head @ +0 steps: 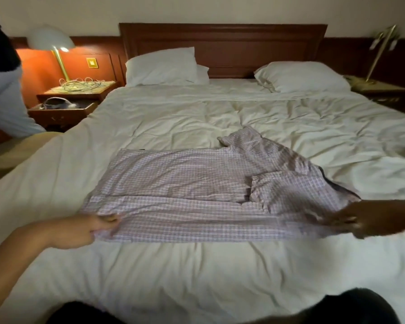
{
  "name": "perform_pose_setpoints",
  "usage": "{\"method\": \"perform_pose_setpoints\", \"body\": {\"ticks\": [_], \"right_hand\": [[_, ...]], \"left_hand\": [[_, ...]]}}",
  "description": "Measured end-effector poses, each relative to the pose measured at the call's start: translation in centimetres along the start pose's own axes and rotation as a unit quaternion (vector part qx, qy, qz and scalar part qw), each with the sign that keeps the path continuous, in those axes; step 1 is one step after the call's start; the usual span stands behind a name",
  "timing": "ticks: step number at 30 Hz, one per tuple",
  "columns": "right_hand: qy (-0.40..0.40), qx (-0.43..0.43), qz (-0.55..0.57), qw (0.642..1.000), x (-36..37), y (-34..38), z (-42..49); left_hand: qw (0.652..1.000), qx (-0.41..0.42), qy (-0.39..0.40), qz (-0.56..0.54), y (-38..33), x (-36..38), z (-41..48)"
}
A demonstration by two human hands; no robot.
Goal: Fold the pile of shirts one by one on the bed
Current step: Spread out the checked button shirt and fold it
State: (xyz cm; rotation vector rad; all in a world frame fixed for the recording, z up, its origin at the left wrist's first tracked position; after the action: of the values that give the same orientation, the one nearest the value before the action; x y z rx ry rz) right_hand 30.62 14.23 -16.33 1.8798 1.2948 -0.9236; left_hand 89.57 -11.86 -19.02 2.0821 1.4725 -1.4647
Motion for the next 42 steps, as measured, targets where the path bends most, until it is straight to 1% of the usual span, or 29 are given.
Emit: {"method": "perform_pose_setpoints", "body": {"ticks": [1,2,3,4,5,6,7,9,10,11,12,14,16,20,22,24,26,28,30,32,34,35,36,38,40,42], "right_hand": [[0.043,0.0,0.063,0.997,0.5,1.0,-0.2],[0.048,-0.006,0.128,0.991,0.7,2.1,-0.3],[0.01,-0.011,0.179,0.984,0.4,3.3,0.0],[-0.071,-0.024,0.183,0.98,-0.5,4.6,0.7],[-0.163,-0.037,0.128,0.978,-1.3,5.8,1.6],[-0.225,-0.054,0.076,0.97,-1.5,7.4,2.6],[-0.245,-0.058,0.052,0.966,-0.9,9.0,3.7],[-0.224,-0.031,0.017,0.974,1.2,10.7,6.5],[-0.222,-0.005,0.034,0.974,1.9,10.6,7.6],[-0.227,0.02,0.065,0.972,2.4,10.1,8.6],[-0.244,0.034,0.093,0.965,2.5,9.3,9.2],[-0.273,0.042,0.108,0.955,2.1,8.0,10.3],[-0.285,0.045,0.099,0.952,1.2,6.9,11.1],[-0.343,0.045,0.058,0.936,-1.7,5.6,12.2],[-0.342,0.037,0.04,0.938,-2.9,5.2,13.0],[-0.322,0.037,0.038,0.945,-3.8,4.6,13.9],[-0.286,0.035,0.029,0.957,-4.6,4.3,14.9],[-0.261,0.007,0.005,0.965,-5.6,4.9,15.6],[-0.263,-0.032,0.007,0.964,-6.7,5.6,15.8],[-0.284,-0.055,0.035,0.957,-7.9,5.6,15.5],[-0.351,-0.052,0.05,0.933,-9.7,4.9,14.9],[-0.377,-0.043,0.041,0.924,-10.4,4.6,14.7],[-0.384,-0.033,0.028,0.922,-10.7,4.5,14.6],[-0.368,-0.018,0.013,0.93,-10.4,4.3,15.2],[-0.336,-0.023,0.033,0.941,-9.3,4.5,16.0],[-0.302,-0.047,0.078,0.949,-8.4,5.1,16.1]], "left_hand": [[0.999,-0.021,0.034,-0.013,-0.5,-0.1,-0.5],[0.998,-0.038,0.034,-0.047,-1.3,-0.6,-0.8],[0.997,-0.037,-0.011,-0.071,-2.3,-1.6,-0.6],[0.993,-0.037,-0.083,-0.078,-3.2,-2.7,-0.1],[0.984,-0.029,-0.162,-0.062,-4.3,-3.6,0.3],[0.976,-0.013,-0.214,-0.044,-5.8,-3.8,0.9],[0.97,0.013,-0.239,-0.031,-7.1,-3.1,1.7],[0.97,0.042,-0.24,0.01,-8.1,-1.0,4.0],[0.966,0.04,-0.251,0.042,-7.8,-0.4,4.8],[0.957,0.031,-0.279,0.069,-7.3,-0.1,5.3],[0.944,0.016,-0.319,0.082,-6.5,-0.3,5.5],[0.92,-0.006,-0.381,0.089,-5.1,-0.9,5.7],[0.917,-0.02,-0.385,0.105,-3.9,-1.2,6.6],[0.918,-0.038,-0.373,0.126,-2.3,-1.6,8.3],[0.917,-0.04,-0.38,0.118,-2.0,-2.0,8.5],[0.911,-0.034,-0.398,0.1,-1.9,-2.9,8.4],[0.905,-0.014,-0.418,0.078,-2.2,-4.0,8.1],[0.908,0.029,-0.415,0.048,-2.9,-4.4,7.8],[0.917,0.066,-0.393,0.004,-3.4,-4.4,7.5],[0.925,0.08,-0.369,-0.038,-3.3,-4.4,7.3],[0.932,0.069,-0.353,-0.039,-2.9,-4.3,7.3],[0.932,0.059,-0.358,-0.009,-2.7,-4.3,7.4],[0.929,0.042,-0.366,0.036,-2.5,-4.4,7.4],[0.922,-0.01,-0.37,0.111,-2.2,-4.3,7.7],[0.928,-0.062,-0.346,0.122,-1.6,-3.9,8.1],[0.931,-0.07,-0.34,0.115,-1.4,-3.5,8.2]]}}
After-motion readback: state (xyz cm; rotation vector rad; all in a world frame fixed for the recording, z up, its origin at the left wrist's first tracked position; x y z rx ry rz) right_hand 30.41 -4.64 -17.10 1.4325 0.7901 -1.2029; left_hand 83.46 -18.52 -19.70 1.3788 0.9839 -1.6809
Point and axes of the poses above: each hand's wrist, its own z-axis towards the middle knuckle, its own x-axis out of the palm, y = z × x, the point moved 8 cm from there along z, towards the middle knuckle, and after that the axes turned 6 degrees about z, right-handed, at the moved point
